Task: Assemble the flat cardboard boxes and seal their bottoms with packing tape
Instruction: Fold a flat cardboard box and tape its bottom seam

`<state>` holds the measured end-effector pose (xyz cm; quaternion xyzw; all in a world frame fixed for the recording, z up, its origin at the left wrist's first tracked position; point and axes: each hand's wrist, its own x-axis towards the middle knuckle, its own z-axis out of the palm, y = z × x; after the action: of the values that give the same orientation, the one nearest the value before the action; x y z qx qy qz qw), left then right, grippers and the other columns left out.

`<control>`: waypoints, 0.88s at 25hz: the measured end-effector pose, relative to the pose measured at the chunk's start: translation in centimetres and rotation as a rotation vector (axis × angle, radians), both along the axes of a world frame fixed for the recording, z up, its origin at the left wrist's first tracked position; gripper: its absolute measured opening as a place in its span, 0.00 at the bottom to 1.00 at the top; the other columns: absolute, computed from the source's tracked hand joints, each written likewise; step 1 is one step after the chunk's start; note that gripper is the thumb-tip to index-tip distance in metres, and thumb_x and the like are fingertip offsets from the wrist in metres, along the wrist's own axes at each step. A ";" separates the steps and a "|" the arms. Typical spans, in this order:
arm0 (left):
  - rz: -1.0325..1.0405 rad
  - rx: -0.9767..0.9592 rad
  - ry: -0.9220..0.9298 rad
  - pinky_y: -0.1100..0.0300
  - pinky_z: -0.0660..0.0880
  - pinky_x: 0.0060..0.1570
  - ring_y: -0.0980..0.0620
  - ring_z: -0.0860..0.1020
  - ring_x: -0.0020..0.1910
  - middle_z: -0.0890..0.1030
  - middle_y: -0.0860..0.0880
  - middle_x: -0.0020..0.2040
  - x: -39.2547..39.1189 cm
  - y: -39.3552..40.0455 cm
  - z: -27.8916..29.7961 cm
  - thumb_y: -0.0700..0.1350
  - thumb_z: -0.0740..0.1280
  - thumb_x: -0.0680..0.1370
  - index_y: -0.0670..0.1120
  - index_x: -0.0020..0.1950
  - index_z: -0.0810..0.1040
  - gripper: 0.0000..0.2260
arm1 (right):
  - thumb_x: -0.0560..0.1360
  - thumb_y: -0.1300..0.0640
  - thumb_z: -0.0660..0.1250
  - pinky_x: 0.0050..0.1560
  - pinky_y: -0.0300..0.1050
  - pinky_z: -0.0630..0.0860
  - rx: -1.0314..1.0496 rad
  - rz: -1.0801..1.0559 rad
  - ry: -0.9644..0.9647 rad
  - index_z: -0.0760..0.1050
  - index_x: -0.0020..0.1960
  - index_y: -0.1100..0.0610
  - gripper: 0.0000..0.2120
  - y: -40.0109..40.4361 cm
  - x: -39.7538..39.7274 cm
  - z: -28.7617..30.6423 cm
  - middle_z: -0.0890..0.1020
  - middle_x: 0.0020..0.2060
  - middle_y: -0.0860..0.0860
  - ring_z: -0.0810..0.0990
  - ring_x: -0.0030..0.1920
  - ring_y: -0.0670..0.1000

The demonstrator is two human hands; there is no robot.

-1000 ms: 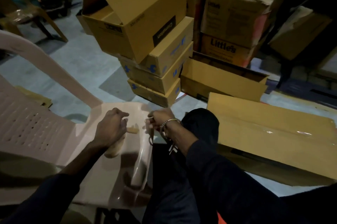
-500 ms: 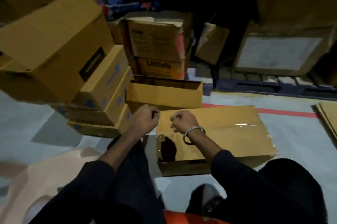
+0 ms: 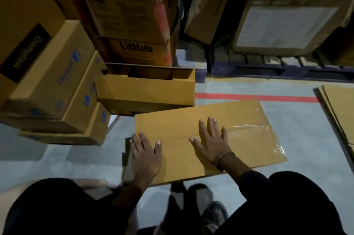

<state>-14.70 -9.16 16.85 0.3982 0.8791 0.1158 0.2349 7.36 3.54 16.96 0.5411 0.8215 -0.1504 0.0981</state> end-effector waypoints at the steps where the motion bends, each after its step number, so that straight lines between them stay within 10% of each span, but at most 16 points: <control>1: 0.048 0.031 0.044 0.41 0.63 0.75 0.37 0.54 0.82 0.45 0.40 0.85 0.3 0.3 -0.2 0.68 0.49 0.83 0.44 0.85 0.41 0.40 | 0.79 0.24 0.40 0.79 0.64 0.47 0.058 0.011 -0.015 0.42 0.85 0.47 0.42 -0.2 0.2 -0.9 0.45 0.84 0.55 0.43 0.83 0.56; 7: 0.129 0.112 0.216 0.43 0.80 0.52 0.34 0.76 0.63 0.68 0.38 0.74 0.1 1.6 -2.1 0.68 0.54 0.82 0.43 0.84 0.49 0.40 | 0.79 0.27 0.35 0.80 0.66 0.45 0.221 -0.401 -0.034 0.45 0.85 0.53 0.43 5.7 6.5 -2.3 0.47 0.84 0.56 0.44 0.84 0.55; 11: 0.082 0.096 0.229 0.39 0.76 0.62 0.36 0.69 0.73 0.63 0.37 0.78 -2.1 4.9 -3.1 0.70 0.49 0.82 0.40 0.84 0.49 0.42 | 0.79 0.26 0.33 0.79 0.68 0.50 0.184 -0.554 -0.034 0.45 0.85 0.56 0.45 11.6 10.6 -2.4 0.48 0.84 0.56 0.46 0.83 0.56; 17: 0.104 0.160 0.065 0.35 0.70 0.66 0.33 0.68 0.73 0.61 0.38 0.80 -5.9 10.2 -1.4 0.70 0.56 0.81 0.44 0.84 0.48 0.42 | 0.75 0.23 0.58 0.68 0.67 0.70 -0.043 -0.556 0.255 0.46 0.84 0.44 0.46 18.0 12.6 -0.6 0.60 0.81 0.55 0.68 0.75 0.67; 22: 0.398 0.084 -0.201 0.40 0.75 0.63 0.33 0.77 0.65 0.77 0.38 0.69 -6.9 9.9 -1.1 0.81 0.61 0.68 0.45 0.78 0.64 0.51 | 0.56 0.15 0.64 0.57 0.61 0.78 -0.202 -0.822 0.310 0.66 0.72 0.57 0.60 17.1 13.3 0.6 0.78 0.63 0.60 0.78 0.58 0.63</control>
<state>-21.56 0.78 15.71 0.2127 0.9070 0.2354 0.2770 20.65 20.69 17.51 0.7814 0.5244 -0.3357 -0.0419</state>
